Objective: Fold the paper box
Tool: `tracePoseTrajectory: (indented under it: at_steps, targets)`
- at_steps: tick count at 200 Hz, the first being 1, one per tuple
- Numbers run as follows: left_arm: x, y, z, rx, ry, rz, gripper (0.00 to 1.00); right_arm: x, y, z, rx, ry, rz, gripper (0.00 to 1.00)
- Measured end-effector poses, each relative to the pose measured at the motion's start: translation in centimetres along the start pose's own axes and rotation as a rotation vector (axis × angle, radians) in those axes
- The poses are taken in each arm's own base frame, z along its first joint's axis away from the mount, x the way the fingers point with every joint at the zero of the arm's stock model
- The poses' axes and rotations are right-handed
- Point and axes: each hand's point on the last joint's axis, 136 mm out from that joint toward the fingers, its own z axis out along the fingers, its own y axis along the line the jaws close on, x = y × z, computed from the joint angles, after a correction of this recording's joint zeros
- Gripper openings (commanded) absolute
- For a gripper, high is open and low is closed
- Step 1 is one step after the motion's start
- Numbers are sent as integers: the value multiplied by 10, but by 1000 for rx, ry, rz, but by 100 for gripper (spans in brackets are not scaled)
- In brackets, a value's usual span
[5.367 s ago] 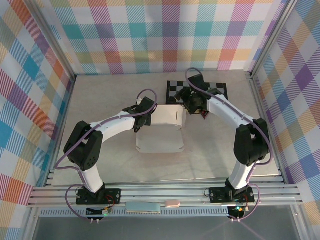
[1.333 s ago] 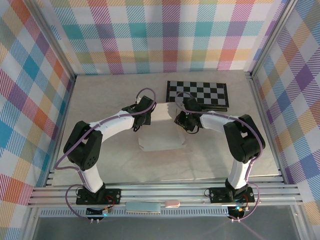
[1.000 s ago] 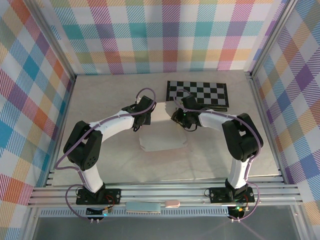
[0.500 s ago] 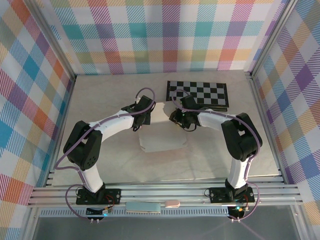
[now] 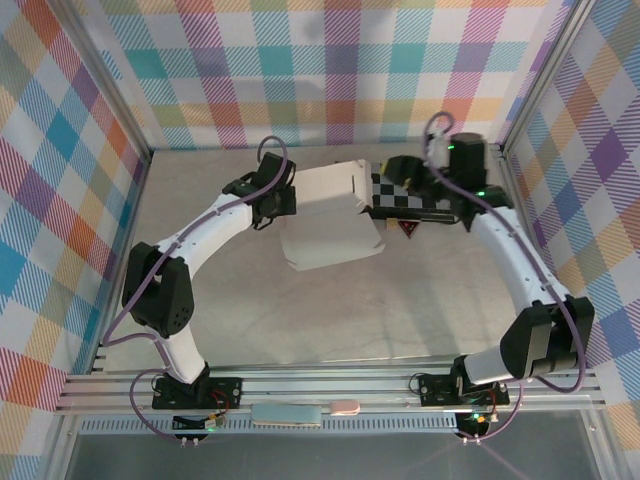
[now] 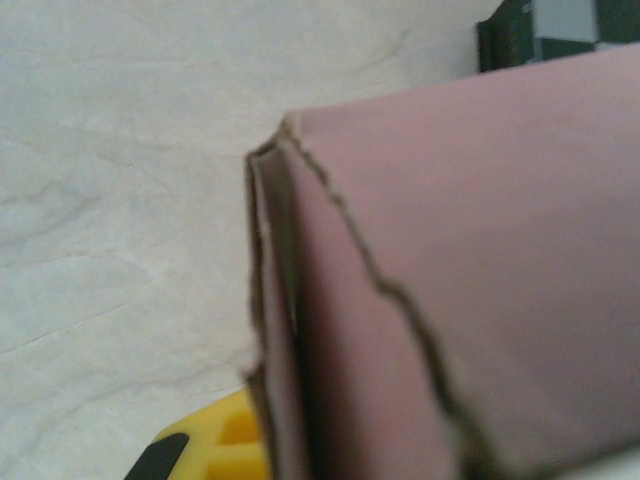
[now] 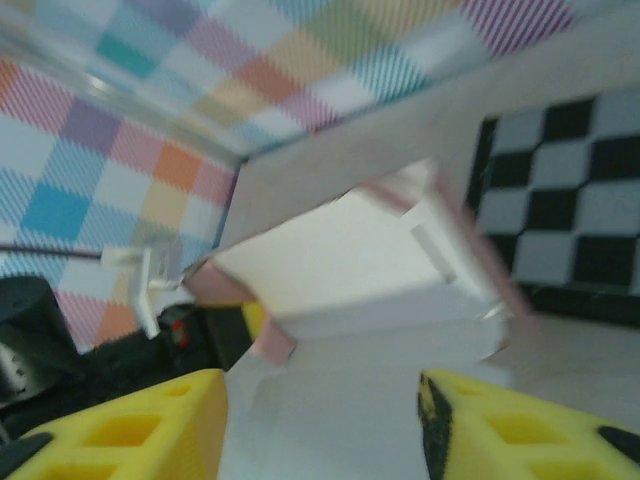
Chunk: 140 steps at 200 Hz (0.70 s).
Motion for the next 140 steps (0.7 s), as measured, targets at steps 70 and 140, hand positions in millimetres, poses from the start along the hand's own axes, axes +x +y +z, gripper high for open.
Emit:
tracePoseTrajectory:
  at_steps: [70,140]
  targets:
    - [5,-46,-2,328,137,-12,0,31,-86,29,-102,248,124,43]
    - [30,-64,13,473,270,-31,0,23,-56,24,-274,271,33,40]
